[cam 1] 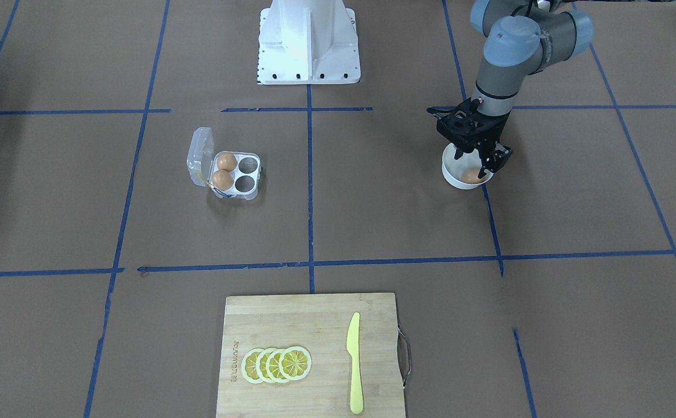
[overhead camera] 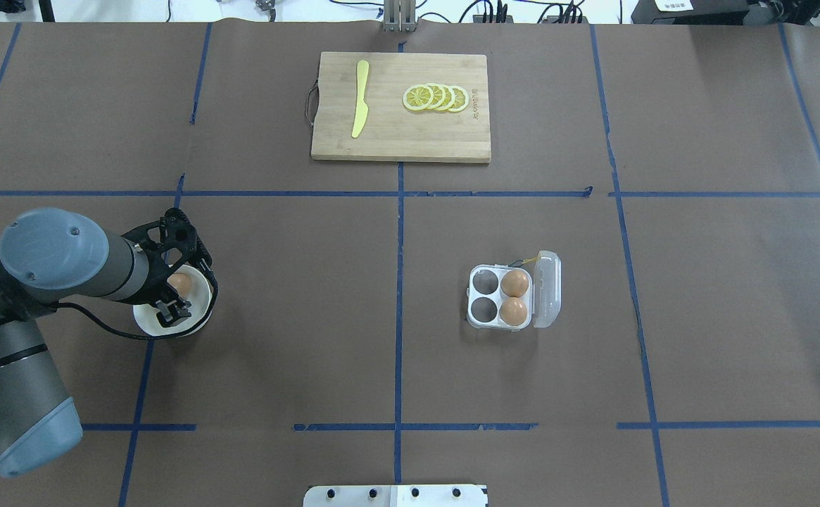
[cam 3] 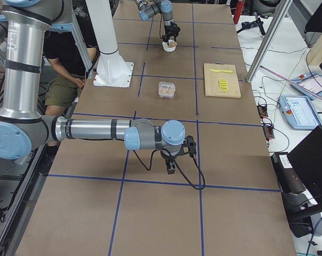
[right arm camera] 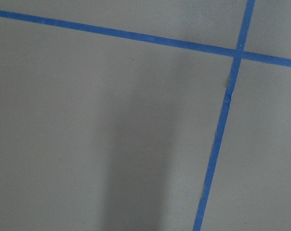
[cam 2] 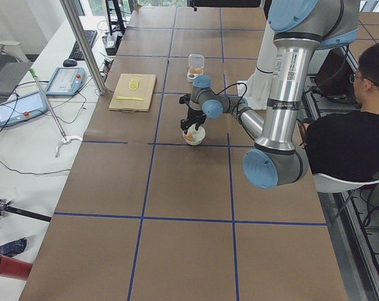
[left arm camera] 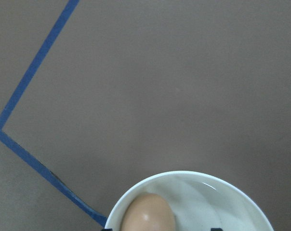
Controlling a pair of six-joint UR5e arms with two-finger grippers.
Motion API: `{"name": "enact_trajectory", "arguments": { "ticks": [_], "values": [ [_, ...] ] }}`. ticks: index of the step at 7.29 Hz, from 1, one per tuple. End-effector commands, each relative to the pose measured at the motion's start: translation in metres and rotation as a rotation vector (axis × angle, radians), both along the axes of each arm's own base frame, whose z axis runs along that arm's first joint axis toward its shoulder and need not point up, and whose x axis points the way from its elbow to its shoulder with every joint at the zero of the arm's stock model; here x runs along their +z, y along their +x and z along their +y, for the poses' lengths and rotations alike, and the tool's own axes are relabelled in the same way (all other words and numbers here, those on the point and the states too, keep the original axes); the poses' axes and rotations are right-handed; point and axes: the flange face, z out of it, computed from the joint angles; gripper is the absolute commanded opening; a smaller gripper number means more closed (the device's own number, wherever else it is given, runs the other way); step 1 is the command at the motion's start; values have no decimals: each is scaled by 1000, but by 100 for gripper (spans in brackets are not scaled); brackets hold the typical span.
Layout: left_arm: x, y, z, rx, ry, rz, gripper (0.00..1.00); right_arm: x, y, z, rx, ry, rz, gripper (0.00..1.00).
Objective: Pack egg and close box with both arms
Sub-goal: 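Close the left gripper on the brown egg in the bowl and lift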
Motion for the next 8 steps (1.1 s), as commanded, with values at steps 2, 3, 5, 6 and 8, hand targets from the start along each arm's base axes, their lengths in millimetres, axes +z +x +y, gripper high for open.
{"name": "enact_trajectory", "arguments": {
  "ticks": [2,3,5,6,8],
  "values": [
    [3,2,0,9,-8,-2,74,0,0,1,1,9,-2,100],
    [5,5,-1,9,-11,-6,74,0,0,1,1,9,-2,100],
    [9,7,-2,10,-13,-6,74,0,0,1,0,9,-5,100],
    [9,7,-2,10,-13,-6,74,0,0,1,0,9,-5,100],
    [16,12,-1,33,-41,-6,73,0,0,2,0,7,-6,100]
  ]
}}
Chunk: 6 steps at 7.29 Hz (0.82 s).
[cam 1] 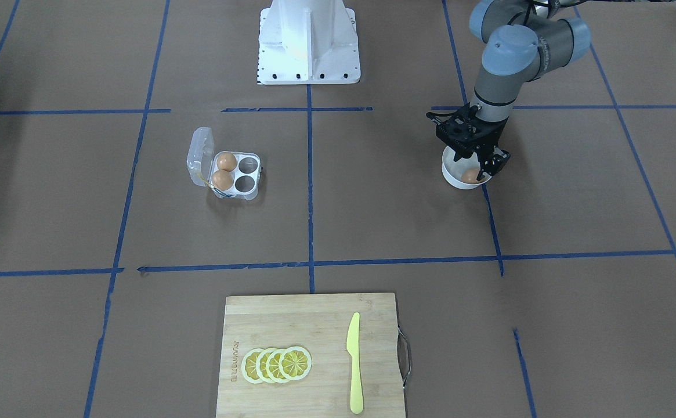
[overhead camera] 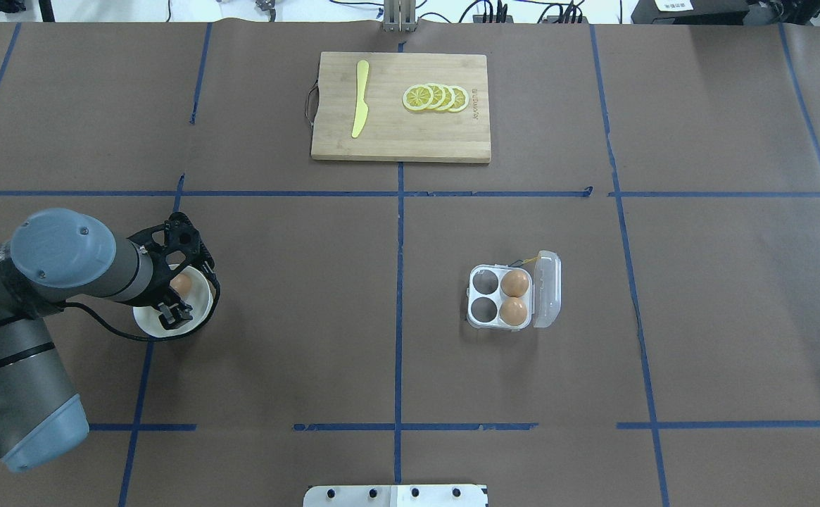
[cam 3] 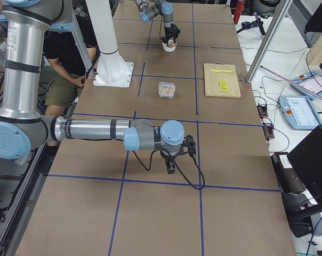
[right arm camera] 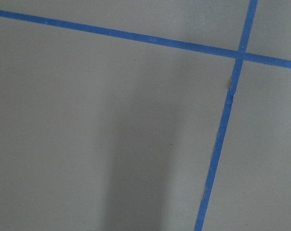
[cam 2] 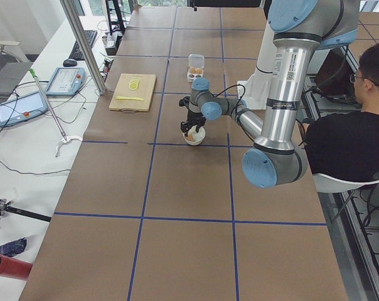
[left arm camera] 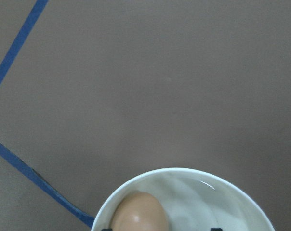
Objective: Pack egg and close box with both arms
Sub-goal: 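Close the left gripper on the brown egg in the bowl and lift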
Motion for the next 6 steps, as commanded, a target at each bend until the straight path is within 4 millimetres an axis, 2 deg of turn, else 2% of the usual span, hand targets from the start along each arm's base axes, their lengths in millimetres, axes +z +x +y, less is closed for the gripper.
{"name": "enact_trajectory", "arguments": {
  "ticks": [1,6],
  "values": [
    [5,4,1,20,-18,12,72,-1,0,0,0,1,-1,100],
    [7,6,0,21,-18,10,71,-2,0,0,0,4,-3,100]
  ]
}}
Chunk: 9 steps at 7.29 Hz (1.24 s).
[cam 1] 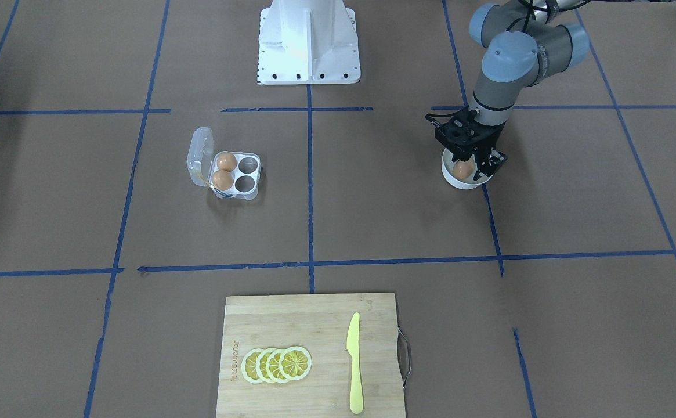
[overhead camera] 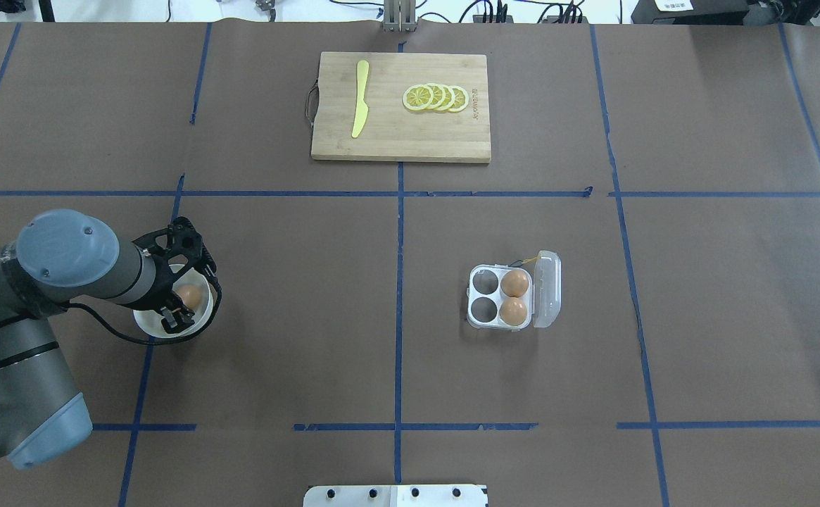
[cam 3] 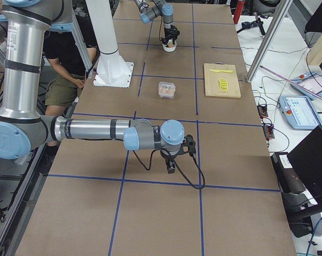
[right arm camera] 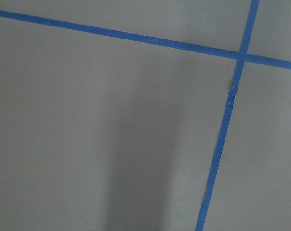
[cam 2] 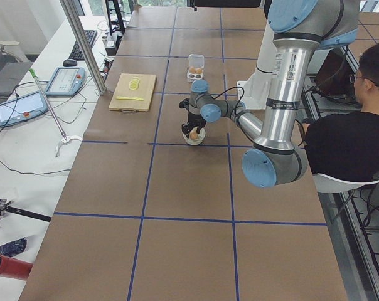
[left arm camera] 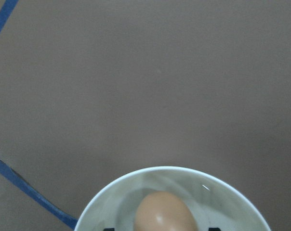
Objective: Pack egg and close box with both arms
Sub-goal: 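Close the left gripper on the brown egg in the bowl and lift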
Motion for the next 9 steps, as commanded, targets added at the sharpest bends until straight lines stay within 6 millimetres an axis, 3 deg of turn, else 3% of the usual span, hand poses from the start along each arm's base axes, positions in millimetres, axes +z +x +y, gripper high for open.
{"name": "enact_trajectory", "arguments": {
  "ticks": [1,4,5,6,7,9],
  "values": [
    [1,1,0,-1,0,2,71,0,0,0,0,-2,-1,100],
    [5,4,1,12,-12,4,65,1,0,1,0,-2,-1,100],
    [5,3,0,13,-16,7,42,1,0,1,0,-2,-1,100],
    [6,3,2,22,-30,10,12,1,0,1,0,-2,-1,100],
    [4,-4,4,38,-58,26,0,0,0,1,-1,-2,-8,100],
    [-9,-17,3,31,-72,53,0,-2,-1,1,-1,0,-13,100]
  ]
}}
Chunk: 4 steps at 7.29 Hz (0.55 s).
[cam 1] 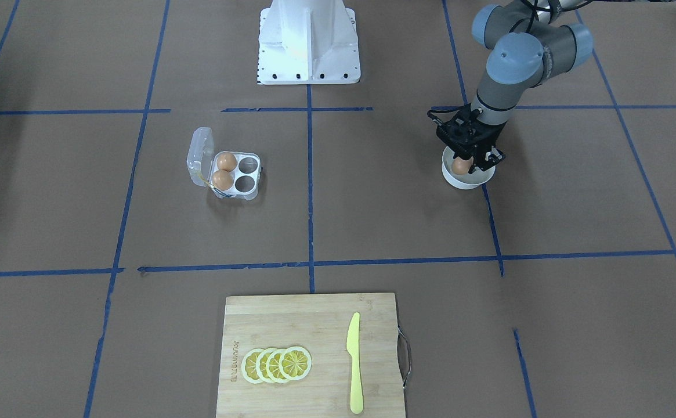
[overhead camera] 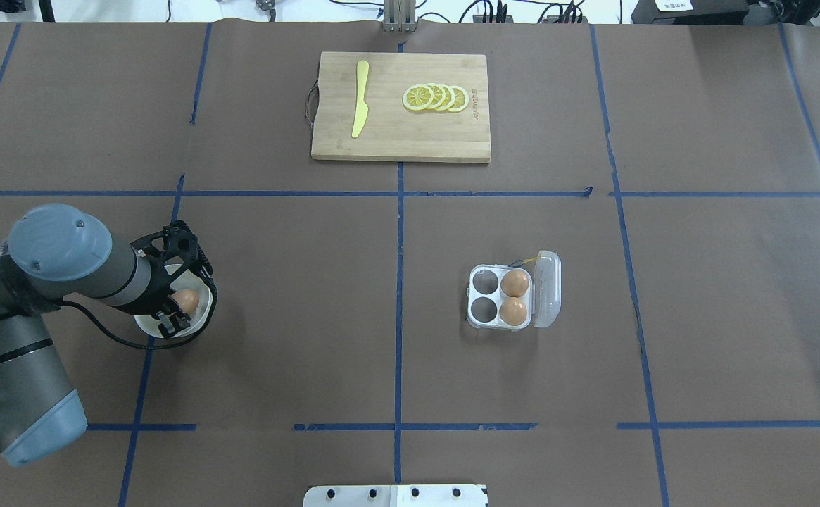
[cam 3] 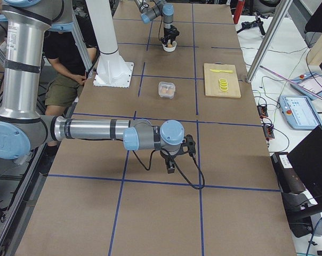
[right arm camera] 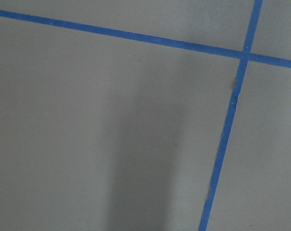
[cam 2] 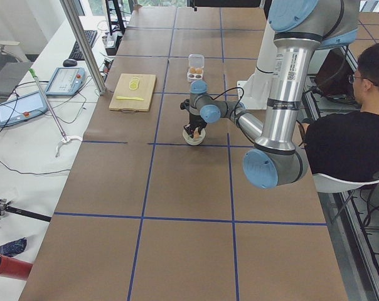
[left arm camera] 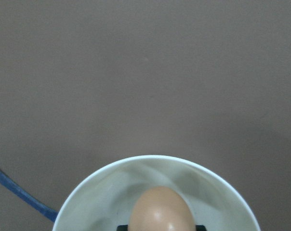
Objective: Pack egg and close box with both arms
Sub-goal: 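Close the left gripper on the brown egg in the bowl and lift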
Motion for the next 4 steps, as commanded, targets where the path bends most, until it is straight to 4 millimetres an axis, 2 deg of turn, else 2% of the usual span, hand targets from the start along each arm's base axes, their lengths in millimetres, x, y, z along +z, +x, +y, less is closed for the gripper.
{"name": "enact_trajectory", "arguments": {
  "ticks": [1,2,3,4],
  "values": [
    [-13,-32,-5,-40,-11,18,0,-3,0,0,1,3,-4,100],
    [-24,-44,-10,-47,-36,24,0,-2,0,0,1,3,-3,100],
    [-40,-44,-19,-48,-44,55,0,-2,0,0,1,3,-3,100],
    [-57,-35,-24,-78,-71,81,0,-3,0,0,1,4,-5,100]
  ]
}}
